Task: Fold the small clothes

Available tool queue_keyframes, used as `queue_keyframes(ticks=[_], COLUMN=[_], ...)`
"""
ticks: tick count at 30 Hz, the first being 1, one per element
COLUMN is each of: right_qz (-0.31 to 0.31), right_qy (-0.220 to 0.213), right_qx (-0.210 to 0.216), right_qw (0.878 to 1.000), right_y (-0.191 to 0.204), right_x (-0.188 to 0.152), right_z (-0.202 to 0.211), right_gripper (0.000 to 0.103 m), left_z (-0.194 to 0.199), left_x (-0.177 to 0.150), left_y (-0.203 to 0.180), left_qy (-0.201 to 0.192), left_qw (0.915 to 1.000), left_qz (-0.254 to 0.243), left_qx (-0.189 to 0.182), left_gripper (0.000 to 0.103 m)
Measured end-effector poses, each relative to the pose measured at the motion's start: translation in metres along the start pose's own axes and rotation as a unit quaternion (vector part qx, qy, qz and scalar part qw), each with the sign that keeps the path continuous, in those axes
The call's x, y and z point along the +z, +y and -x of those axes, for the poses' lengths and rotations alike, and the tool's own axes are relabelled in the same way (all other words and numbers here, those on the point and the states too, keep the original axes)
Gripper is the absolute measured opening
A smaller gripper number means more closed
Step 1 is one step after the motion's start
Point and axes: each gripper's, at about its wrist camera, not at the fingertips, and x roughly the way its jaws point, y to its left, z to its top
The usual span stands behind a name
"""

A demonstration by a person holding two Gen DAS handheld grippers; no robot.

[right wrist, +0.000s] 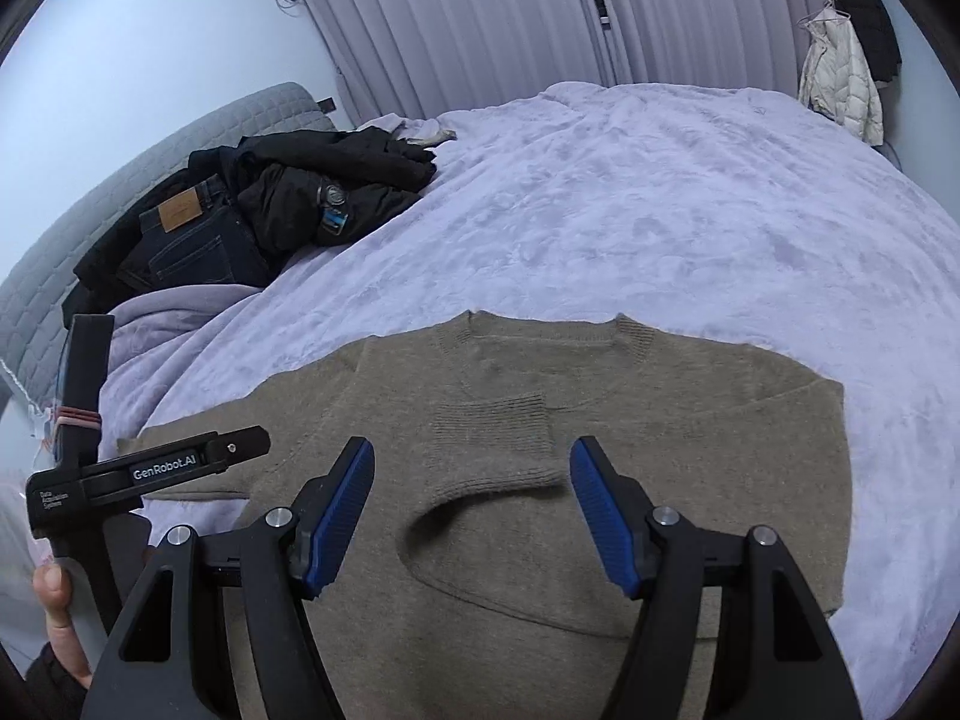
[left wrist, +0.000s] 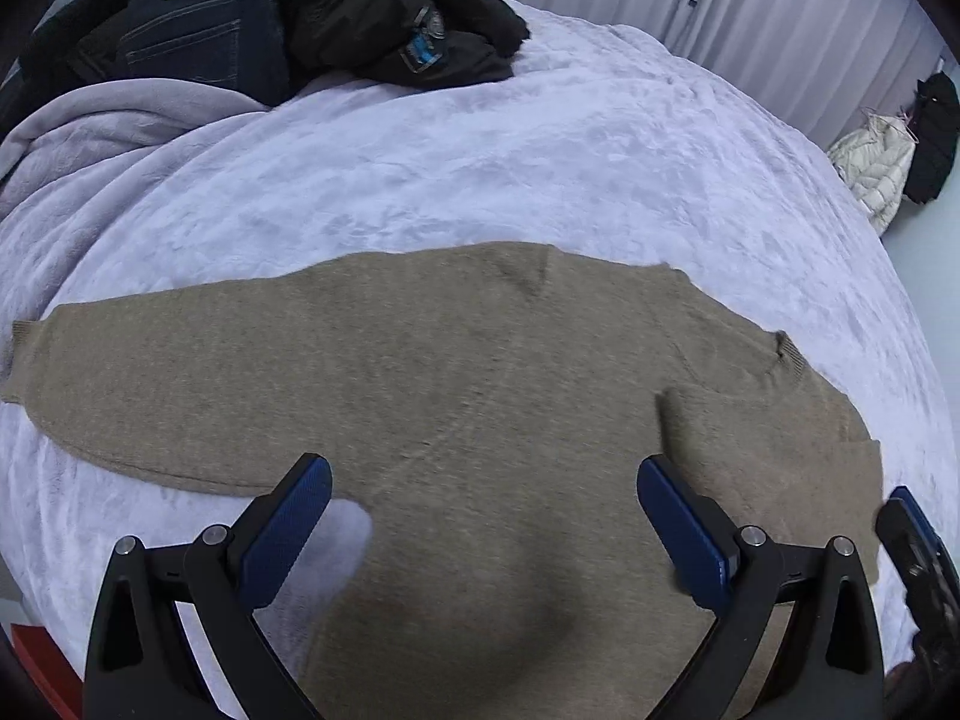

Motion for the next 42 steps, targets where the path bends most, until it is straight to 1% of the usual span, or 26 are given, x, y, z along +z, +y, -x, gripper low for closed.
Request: queue_keyframes(ticks=[2, 3, 4, 5, 6, 7, 8, 10, 11, 12, 14, 17, 18, 19, 22, 24, 25, 27, 29, 31, 32, 35, 37, 39, 41, 42], right_qz=[0.024, 0.045, 0.071, 0.087, 0.090, 0.077, 0.057, 0.027, 0.031, 0.039, 0.048, 0.052, 0.052, 0.053, 0.061, 0.059, 0.058, 0.056, 0.058, 0.059, 0.058, 0.061, 0.067, 0.082, 0.099, 0.105], right_qy=[0.018, 0.032, 0.042, 0.050, 0.061, 0.077, 0.094, 0.127, 0.132, 0.125, 0.113, 0.099, 0.093, 0.087, 0.074, 0.070, 0.068, 0.065, 0.061, 0.062, 0.066, 0.077, 0.076, 0.081, 0.094, 0.102], right_qx=[-0.081, -0.138, -0.199, -0.241, -0.263, -0.254, -0.226, -0.175, -0.174, -0.175, -0.176, -0.178, -0.177, -0.180, -0.187, -0.185, -0.184, -0.182, -0.184, -0.186, -0.187, -0.178, -0.163, -0.155, -0.144, -0.141], right_qw=[0.996, 0.989, 0.976, 0.965, 0.959, 0.961, 0.968, 0.976, 0.975, 0.976, 0.977, 0.978, 0.978, 0.978, 0.978, 0.978, 0.979, 0.980, 0.979, 0.979, 0.978, 0.979, 0.981, 0.981, 0.980, 0.979], right_y=[-0.011, -0.016, -0.023, -0.031, -0.041, -0.054, -0.064, -0.079, -0.082, -0.082, -0.078, -0.077, -0.077, -0.076, -0.074, -0.075, -0.076, -0.077, -0.076, -0.075, -0.075, -0.069, -0.065, -0.060, -0.059, -0.061], right_x=[-0.004, -0.006, -0.010, -0.013, -0.016, -0.020, -0.024, -0.036, -0.041, -0.048, -0.053, -0.056, -0.058, -0.059, -0.063, -0.064, -0.064, -0.064, -0.065, -0.064, -0.063, -0.052, -0.046, -0.042, -0.038, -0.036], right_z=[-0.005, -0.012, -0.018, -0.022, -0.025, -0.027, -0.030, -0.039, -0.043, -0.044, -0.043, -0.045, -0.045, -0.047, -0.047, -0.047, -0.046, -0.046, -0.047, -0.047, -0.046, -0.037, -0.035, -0.042, -0.057, -0.064], right_gripper=[0.071, 0.071, 0.071, 0.071, 0.071, 0.071, 0.071, 0.071, 0.071, 0.072, 0.073, 0.076, 0.078, 0.079, 0.079, 0.079, 0.079, 0.079, 0.080, 0.080, 0.080, 0.080, 0.080, 0.080, 0.080, 0.080], left_z=[-0.002, -0.003, -0.006, -0.012, -0.019, -0.026, -0.036, -0.055, -0.065, -0.073, -0.073, -0.061, -0.058, -0.055, -0.043, -0.032, -0.026, -0.016, -0.014, -0.015, -0.019, -0.031, -0.044, -0.060, -0.075, -0.078], left_x=[-0.008, -0.013, -0.018, -0.023, -0.029, -0.034, -0.039, -0.043, -0.042, -0.040, -0.032, -0.030, -0.031, -0.032, -0.031, -0.027, -0.025, -0.022, -0.020, -0.027, -0.029, -0.031, -0.033, -0.029, -0.027, -0.025], left_y=[-0.026, -0.043, -0.058, -0.077, -0.096, -0.112, -0.128, -0.141, -0.139, -0.130, -0.100, -0.057, -0.045, -0.036, -0.009, -0.001, 0.000, -0.006, -0.032, -0.065, -0.082, -0.118, -0.128, -0.125, -0.112, -0.106], left_qy=[0.008, 0.007, 0.007, 0.010, 0.016, 0.020, 0.024, 0.027, 0.033, 0.043, 0.065, 0.063, 0.062, 0.062, 0.059, 0.043, 0.034, 0.023, 0.022, 0.023, 0.027, 0.021, 0.035, 0.053, 0.058, 0.057], left_qw=[0.9995, 0.9988, 0.9981, 0.9966, 0.9947, 0.9925, 0.9896, 0.9841, 0.9816, 0.9822, 0.9914, 0.9957, 0.9937, 0.9933, 0.9932, 0.9888, 0.9876, 0.9890, 0.9945, 0.9970, 0.9973, 0.9932, 0.9912, 0.9909, 0.9898, 0.9905], left_qz=[-0.029, -0.048, -0.062, -0.082, -0.102, -0.120, -0.140, -0.157, -0.155, -0.140, -0.076, -0.007, 0.003, 0.010, 0.048, 0.066, 0.073, 0.082, 0.049, -0.015, -0.043, -0.104, -0.121, -0.117, -0.111, -0.107], left_qx=[-0.009, -0.003, 0.000, 0.003, 0.007, 0.012, 0.026, 0.078, 0.106, 0.117, 0.085, 0.067, 0.093, 0.097, 0.089, 0.127, 0.134, 0.121, 0.091, 0.072, 0.053, 0.048, 0.042, 0.041, 0.068, 0.065], left_gripper=[0.102, 0.102, 0.102, 0.102, 0.102, 0.102, 0.102, 0.102, 0.103, 0.103, 0.103, 0.103, 0.103, 0.103, 0.103, 0.103, 0.103, 0.103, 0.103, 0.103, 0.103, 0.103, 0.103, 0.103, 0.103, 0.103])
